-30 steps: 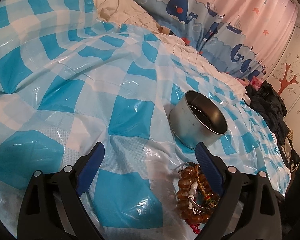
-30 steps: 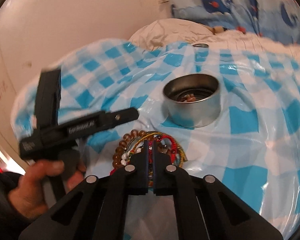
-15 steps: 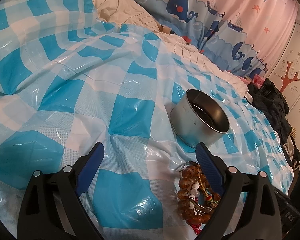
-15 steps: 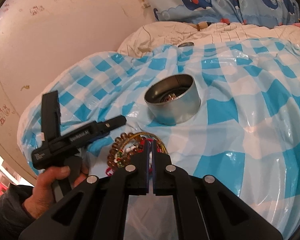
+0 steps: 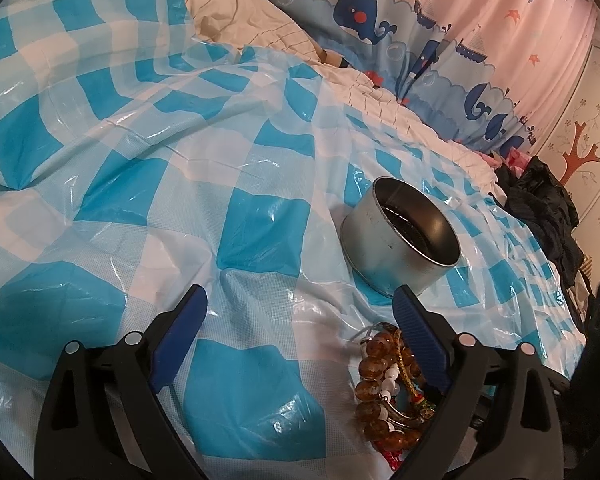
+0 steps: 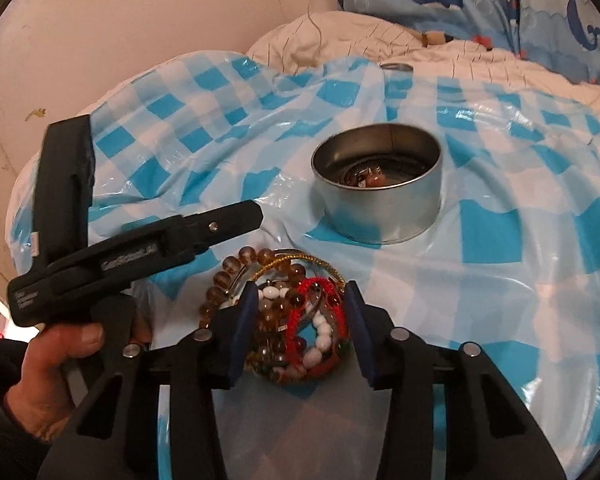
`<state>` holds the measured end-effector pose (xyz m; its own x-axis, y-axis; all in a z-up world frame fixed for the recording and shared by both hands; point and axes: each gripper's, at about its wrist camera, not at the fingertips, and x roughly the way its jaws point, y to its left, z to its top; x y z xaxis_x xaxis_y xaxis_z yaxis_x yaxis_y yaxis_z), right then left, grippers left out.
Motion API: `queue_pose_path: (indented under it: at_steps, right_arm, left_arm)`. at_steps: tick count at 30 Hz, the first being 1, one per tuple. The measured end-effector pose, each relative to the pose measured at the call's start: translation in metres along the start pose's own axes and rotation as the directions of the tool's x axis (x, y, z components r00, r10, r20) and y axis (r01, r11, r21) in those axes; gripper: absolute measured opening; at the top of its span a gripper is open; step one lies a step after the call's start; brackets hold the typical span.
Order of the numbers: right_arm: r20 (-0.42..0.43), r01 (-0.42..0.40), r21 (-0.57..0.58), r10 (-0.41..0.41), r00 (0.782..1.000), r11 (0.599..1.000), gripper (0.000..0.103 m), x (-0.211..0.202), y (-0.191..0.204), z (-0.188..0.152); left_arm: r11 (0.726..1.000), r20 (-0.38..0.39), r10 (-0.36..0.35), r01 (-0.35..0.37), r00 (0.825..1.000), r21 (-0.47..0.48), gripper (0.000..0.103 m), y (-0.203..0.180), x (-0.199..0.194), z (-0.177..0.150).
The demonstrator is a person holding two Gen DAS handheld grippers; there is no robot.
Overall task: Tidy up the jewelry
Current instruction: 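Move the right gripper onto the bracelet pile and grasp a beaded bracelet, then lift the red beaded bracelet with the right gripper while the left gripper moves over the pile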
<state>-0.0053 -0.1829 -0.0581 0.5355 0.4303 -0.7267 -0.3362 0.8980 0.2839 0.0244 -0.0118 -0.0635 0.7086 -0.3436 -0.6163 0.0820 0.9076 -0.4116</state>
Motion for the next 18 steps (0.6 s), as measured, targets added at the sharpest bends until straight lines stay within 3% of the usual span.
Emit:
queue_pose_path:
  at_steps: [1,3,9,18]
  right_arm:
    - [0.000,-0.007,-0.006,0.007,1.000,1.000,0.023,0.002,0.001,0.001]
    - [0.005,-0.006,-0.018,0.006,1.000,1.000,0.009,0.002,0.004,0.002]
    - [0.031,-0.064,0.043,0.063,0.998,0.997,0.008,-0.009,-0.006,-0.002]
    - [0.172,-0.153,0.185,0.122,0.978,0.971,0.008,-0.066,-0.035,-0.001]
  left_arm:
    - [1.000,-0.001,0.001,-0.001,1.000,0.001,0.090,0.000,0.001,0.000]
    - [1.000,-0.002,0.003,-0.003,1.000,0.003,0.090,-0.001,0.002,0.000]
    - [1.000,-0.004,0.006,-0.006,1.000,0.004,0.091,-0.001,0.003,0.001]
    - [1.000,0.017,-0.012,0.012,1.000,-0.006,0.091,0.000,-0.002,0.001]
